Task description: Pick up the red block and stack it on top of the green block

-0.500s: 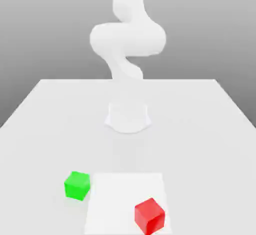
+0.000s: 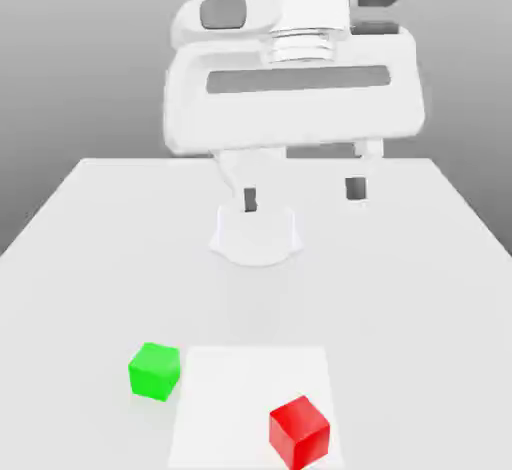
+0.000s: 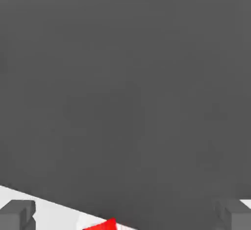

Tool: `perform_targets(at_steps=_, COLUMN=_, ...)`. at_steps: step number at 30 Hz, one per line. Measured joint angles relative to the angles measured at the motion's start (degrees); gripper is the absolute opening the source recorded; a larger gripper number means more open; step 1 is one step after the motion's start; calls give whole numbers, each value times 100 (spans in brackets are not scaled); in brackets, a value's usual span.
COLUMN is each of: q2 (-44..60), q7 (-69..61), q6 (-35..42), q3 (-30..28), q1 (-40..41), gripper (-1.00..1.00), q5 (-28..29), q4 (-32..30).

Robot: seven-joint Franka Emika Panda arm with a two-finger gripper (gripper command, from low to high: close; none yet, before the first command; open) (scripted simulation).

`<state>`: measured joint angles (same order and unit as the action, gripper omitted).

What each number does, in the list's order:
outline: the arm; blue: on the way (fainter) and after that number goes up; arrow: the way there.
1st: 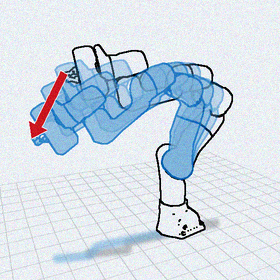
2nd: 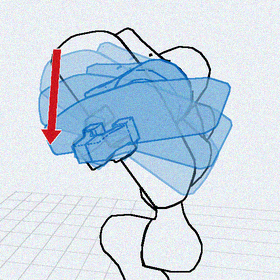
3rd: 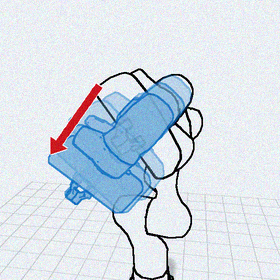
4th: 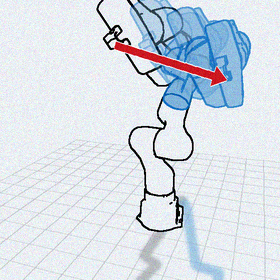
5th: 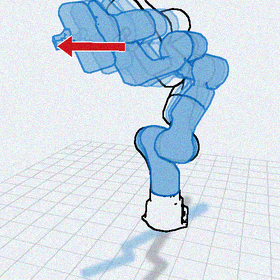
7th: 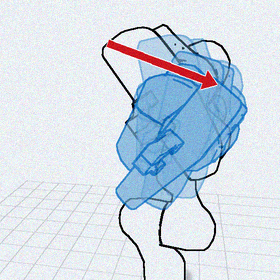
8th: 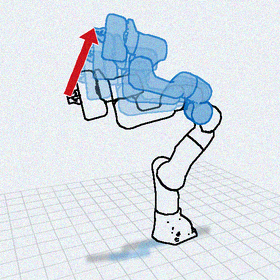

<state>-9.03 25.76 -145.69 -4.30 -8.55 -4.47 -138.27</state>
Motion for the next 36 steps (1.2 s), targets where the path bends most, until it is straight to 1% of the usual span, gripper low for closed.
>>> perform_targets(at_steps=5, q2=1031, q7=-467, q6=-398, q3=28, q1=-125, gripper=0, q5=17, q4=-185)
perform_targets(at_steps=9, q2=1844, q7=-723, q6=-720, q3=43, q1=-143, gripper=0, q5=192, q4=-335)
perform_targets(at_steps=14, q2=2876, q7=-870, q6=-1487, q3=129, q1=-91, gripper=0, q5=147, q4=-253)
perform_targets(at_steps=15, q2=3044, q7=-888, q6=-1624, q3=155, q1=-71, gripper=-100, q5=122, q4=-228)
perform_targets(at_steps=22, q2=3066, q7=-884, q6=-1637, q3=160, q1=-65, gripper=-100, q5=130, q4=-225)
perform_targets(at_steps=27, q2=2184, q7=-828, q6=-909, q3=65, q1=-108, gripper=-100, q5=281, q4=-374)
perform_targets(at_steps=32, q2=1580, q7=-1930, q6=-741, q3=-241, q1=247, gripper=-100, q5=774, q4=-732)
perform_targets(at_steps=36, q2=1163, q7=-3052, q6=-684, q3=-442, q1=714, gripper=-100, q5=1035, q4=-1043)
